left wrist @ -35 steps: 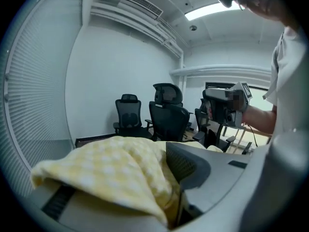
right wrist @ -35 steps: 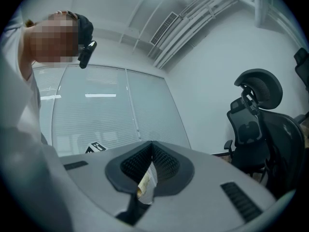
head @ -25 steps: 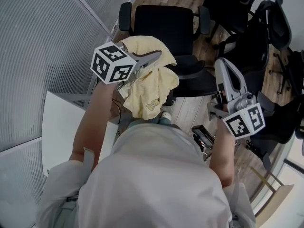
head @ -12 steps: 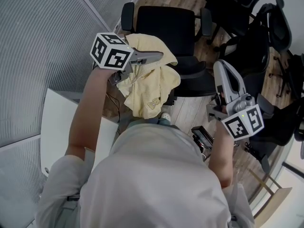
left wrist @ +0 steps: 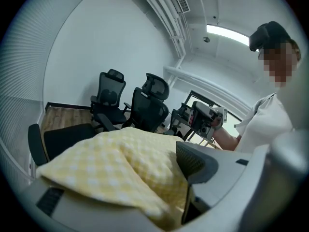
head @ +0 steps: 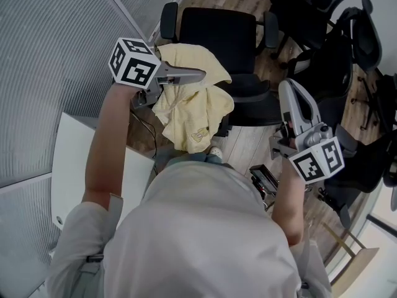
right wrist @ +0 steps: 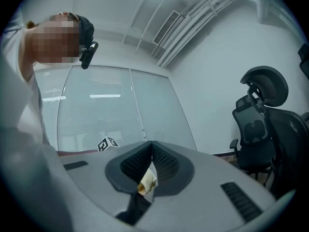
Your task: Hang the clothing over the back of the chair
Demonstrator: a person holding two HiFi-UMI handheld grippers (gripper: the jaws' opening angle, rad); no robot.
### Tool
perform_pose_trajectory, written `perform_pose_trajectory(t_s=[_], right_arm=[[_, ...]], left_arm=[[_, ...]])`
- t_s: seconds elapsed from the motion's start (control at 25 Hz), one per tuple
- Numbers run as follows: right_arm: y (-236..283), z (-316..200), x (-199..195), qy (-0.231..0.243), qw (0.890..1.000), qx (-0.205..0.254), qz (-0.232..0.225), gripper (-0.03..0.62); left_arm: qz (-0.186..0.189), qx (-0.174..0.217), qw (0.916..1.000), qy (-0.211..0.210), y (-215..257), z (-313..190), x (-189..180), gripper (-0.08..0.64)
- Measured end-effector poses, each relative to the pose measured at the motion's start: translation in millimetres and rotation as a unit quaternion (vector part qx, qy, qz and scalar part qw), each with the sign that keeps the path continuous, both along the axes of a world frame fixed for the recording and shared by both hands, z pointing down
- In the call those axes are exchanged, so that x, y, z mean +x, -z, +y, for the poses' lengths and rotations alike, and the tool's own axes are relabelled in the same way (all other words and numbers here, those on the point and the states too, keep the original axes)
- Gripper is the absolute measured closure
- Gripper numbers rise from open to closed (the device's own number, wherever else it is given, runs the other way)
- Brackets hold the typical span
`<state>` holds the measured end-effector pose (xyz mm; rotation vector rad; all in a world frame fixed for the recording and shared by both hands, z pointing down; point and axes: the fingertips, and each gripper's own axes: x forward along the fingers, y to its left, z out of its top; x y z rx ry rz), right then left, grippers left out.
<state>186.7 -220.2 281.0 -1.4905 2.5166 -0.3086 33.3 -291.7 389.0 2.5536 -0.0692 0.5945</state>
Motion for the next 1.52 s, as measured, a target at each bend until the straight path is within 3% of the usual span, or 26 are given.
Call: perform_pose_trajectory(t_s=[0.12, 0.24, 0.32, 0.44, 0.56, 0.64, 0.72, 0.96, 1.16, 1.32, 1.52], right_arm=[[0.9, -1.7, -0.5, 0.002, 1.000, 0.001, -0.001, 0.572], [-0.6, -2.8, -3.7, 0.011, 1.000, -0.002, 0.002, 0.572], [-7.0, -3.6, -14.7, 0.038, 0.999, -0.014, 0.009, 0.571], [-23.7, -7.2, -42.6, 0.099, 0.994, -0.046, 0.011, 0.571], [-42.7, -10.6, -73.2, 0.146, 0.986, -0.078, 0.030, 0.551], [-54.0, -11.2, -93.4, 0.177, 0.978, -0.096, 0.053, 0.454], [-65.4, -10.7, -111.1, 0.206, 0.969, -0.109, 0.082, 0.414], [-93.8, -11.8, -137.5, 0.245, 0.945, -0.126, 0.175, 0.362], [-110.8, -11.9, -143.6, 0.256, 0.927, -0.152, 0.226, 0.366], [-113.1, -12.8, -140.4, 0.252, 0.927, -0.161, 0.226, 0.477], [-112.8, -15.0, -136.3, 0.243, 0.928, -0.159, 0.232, 0.526]], left_arm=[[0.010, -0.008, 0.9999, -0.004, 3.4, 2.9, -3.3, 0.298], [0.046, -0.046, 0.9979, 0.007, 10.3, 2.8, -5.3, 0.298], [0.072, -0.069, 0.9949, 0.019, 14.6, 0.9, -4.1, 0.298], [0.065, -0.058, 0.9960, 0.023, 13.5, -0.1, -0.6, 0.298], [0.057, -0.051, 0.9968, 0.024, 12.0, 0.0, 1.1, 0.298], [0.058, -0.050, 0.9968, 0.025, 12.6, -0.1, 0.9, 0.298], [0.059, -0.050, 0.9966, 0.027, 13.3, 0.0, 0.5, 0.298], [0.061, -0.046, 0.9964, 0.035, 13.0, -1.5, 0.6, 0.298], [0.063, -0.046, 0.9962, 0.039, 13.9, -2.5, -0.2, 0.298], [0.064, -0.043, 0.9962, 0.039, 14.2, -2.7, -1.7, 0.298], [0.063, -0.036, 0.9967, 0.037, 14.9, -1.4, -3.1, 0.298]])
